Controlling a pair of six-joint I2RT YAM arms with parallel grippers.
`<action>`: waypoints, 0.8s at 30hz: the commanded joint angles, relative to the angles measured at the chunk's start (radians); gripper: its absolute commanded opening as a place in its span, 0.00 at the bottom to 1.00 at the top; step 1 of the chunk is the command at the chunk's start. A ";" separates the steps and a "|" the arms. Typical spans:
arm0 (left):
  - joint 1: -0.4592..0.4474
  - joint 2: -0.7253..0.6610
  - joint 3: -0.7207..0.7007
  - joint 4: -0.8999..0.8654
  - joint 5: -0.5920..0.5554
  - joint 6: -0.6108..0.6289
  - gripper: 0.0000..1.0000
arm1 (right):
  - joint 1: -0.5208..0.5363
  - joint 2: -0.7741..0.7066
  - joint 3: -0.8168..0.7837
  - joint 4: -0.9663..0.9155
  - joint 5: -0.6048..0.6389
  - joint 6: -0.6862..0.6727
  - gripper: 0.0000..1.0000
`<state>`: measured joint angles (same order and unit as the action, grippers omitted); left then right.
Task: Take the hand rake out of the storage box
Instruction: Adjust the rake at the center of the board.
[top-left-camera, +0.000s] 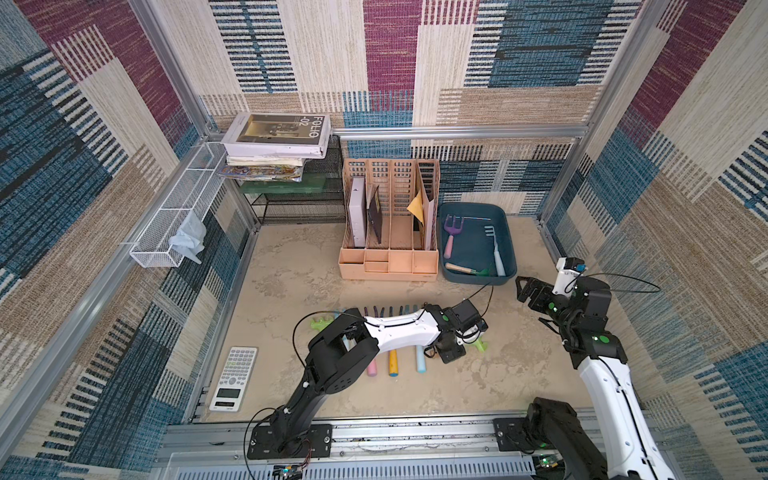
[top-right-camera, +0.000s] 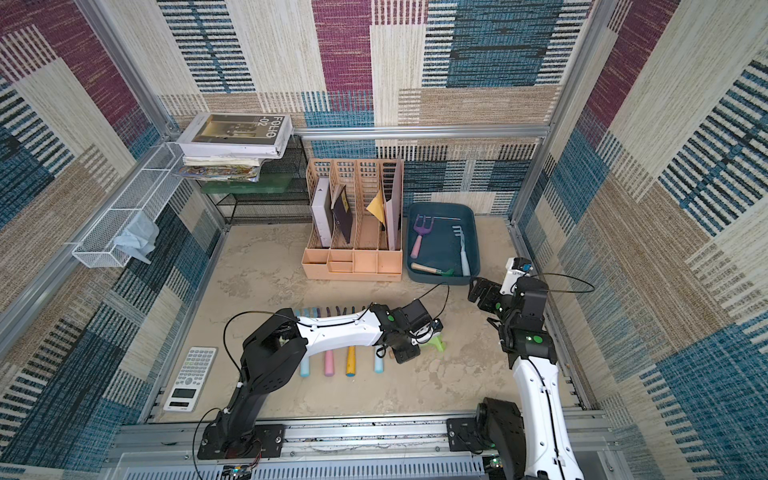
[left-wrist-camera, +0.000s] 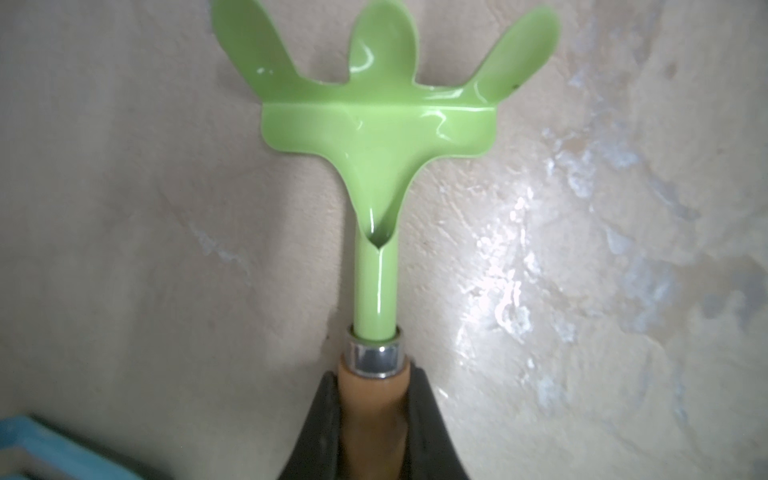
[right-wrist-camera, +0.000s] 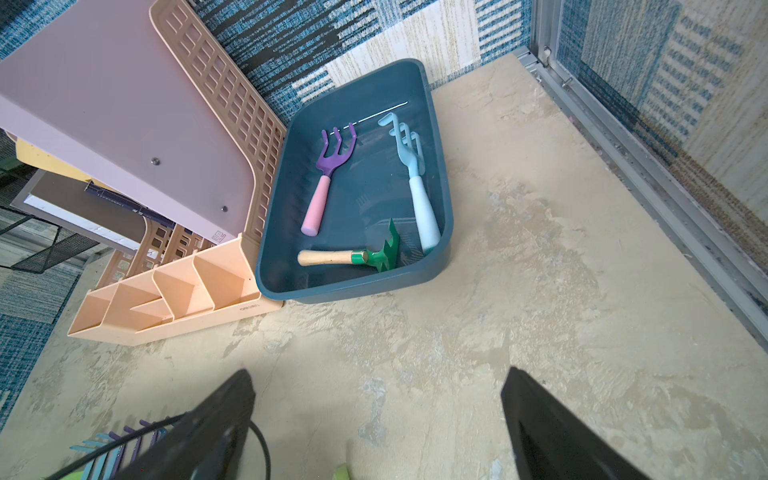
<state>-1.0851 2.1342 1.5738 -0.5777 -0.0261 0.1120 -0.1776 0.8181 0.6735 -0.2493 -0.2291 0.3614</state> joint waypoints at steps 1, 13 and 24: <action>-0.007 -0.021 0.007 -0.058 -0.101 -0.180 0.06 | -0.001 0.006 0.001 0.021 0.008 0.008 0.95; -0.007 -0.105 -0.025 -0.051 -0.129 -0.791 0.10 | 0.000 0.032 0.000 0.016 0.002 0.013 0.95; -0.005 -0.089 -0.105 0.047 -0.163 -0.983 0.00 | 0.000 0.050 -0.003 0.030 -0.049 0.012 0.96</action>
<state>-1.0912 2.0399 1.4826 -0.5713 -0.1696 -0.8043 -0.1776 0.8619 0.6689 -0.2485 -0.2550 0.3698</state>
